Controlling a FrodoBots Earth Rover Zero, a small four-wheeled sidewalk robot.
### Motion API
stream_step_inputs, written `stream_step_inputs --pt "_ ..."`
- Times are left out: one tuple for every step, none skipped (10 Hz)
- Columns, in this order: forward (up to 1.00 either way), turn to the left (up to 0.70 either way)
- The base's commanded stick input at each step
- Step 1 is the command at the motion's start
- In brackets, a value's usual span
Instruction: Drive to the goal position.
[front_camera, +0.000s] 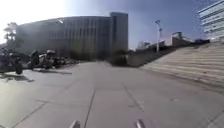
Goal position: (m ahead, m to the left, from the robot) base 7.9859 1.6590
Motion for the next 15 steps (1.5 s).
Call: stream_step_inputs --pt "1.0 0.0" --pt "1.0 0.0" --pt "1.0 0.0" --pt "1.0 0.0" --pt "1.0 0.0" --pt "1.0 0.0" --pt "1.0 0.0" --pt "1.0 0.0" --pt "1.0 0.0" --pt "1.0 0.0" --pt "1.0 0.0" --pt "1.0 0.0" --pt "1.0 0.0" --pt "1.0 0.0" --pt "1.0 0.0"
